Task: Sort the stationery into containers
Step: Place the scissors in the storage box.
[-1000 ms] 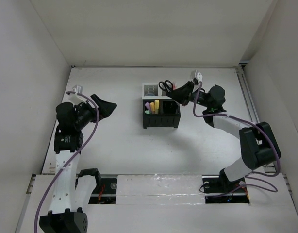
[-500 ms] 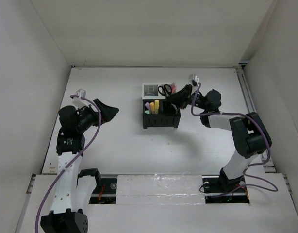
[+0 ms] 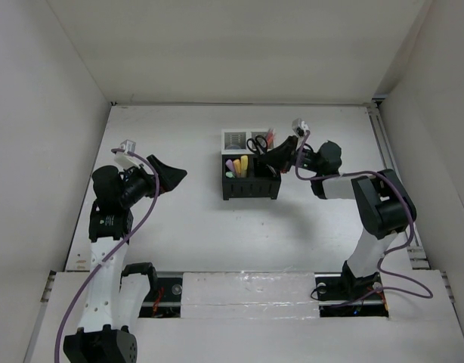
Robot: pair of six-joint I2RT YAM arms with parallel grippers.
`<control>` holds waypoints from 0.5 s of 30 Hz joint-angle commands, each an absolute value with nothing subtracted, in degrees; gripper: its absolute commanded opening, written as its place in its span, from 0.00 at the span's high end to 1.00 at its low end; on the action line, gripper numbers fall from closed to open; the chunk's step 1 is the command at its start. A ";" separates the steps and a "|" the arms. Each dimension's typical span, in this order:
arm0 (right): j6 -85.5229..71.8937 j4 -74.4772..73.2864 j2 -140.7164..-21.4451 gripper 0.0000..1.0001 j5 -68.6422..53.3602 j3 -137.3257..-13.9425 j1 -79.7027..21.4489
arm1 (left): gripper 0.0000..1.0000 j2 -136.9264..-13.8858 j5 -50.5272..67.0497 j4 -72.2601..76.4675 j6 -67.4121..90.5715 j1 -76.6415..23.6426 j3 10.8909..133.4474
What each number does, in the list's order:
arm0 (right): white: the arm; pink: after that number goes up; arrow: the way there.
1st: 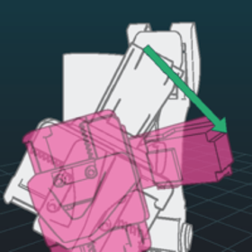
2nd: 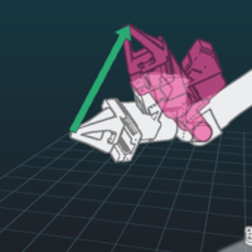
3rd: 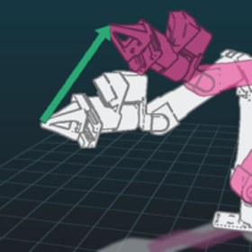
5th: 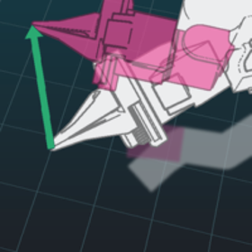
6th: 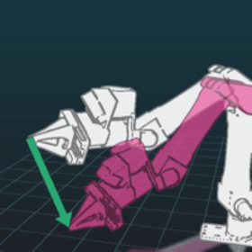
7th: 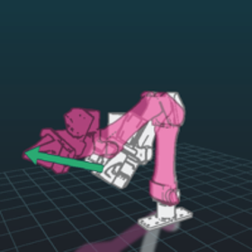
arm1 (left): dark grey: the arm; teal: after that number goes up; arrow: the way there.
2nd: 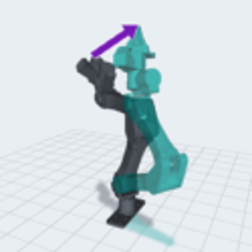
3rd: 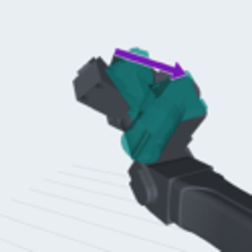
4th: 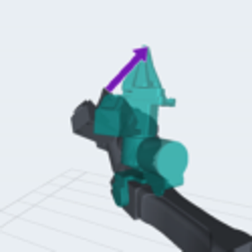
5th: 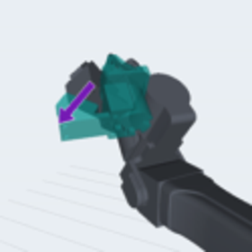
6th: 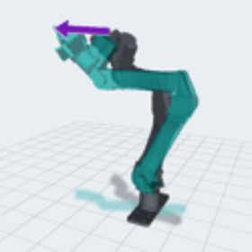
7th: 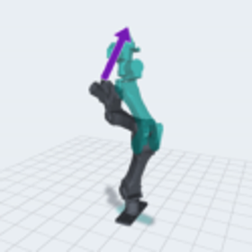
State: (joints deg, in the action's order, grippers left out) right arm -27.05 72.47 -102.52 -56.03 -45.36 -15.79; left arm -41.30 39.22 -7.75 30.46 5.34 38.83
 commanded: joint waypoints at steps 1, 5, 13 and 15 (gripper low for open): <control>-27.25 89.91 -102.13 1.00 -57.48 -46.93 -15.38 | 0.00 -40.52 41.22 -4.66 29.88 5.45 38.06; -27.25 89.91 -103.27 1.00 -57.48 -47.46 -15.38 | 0.00 -40.52 41.22 -4.66 29.88 5.45 38.06; -30.59 94.30 -103.80 1.00 -58.01 -47.46 -14.86 | 0.00 -40.52 41.22 -4.66 29.88 5.45 38.06; -30.59 94.83 -104.32 1.00 -58.01 -46.76 -14.85 | 0.00 -40.52 41.22 -4.66 29.88 5.45 38.06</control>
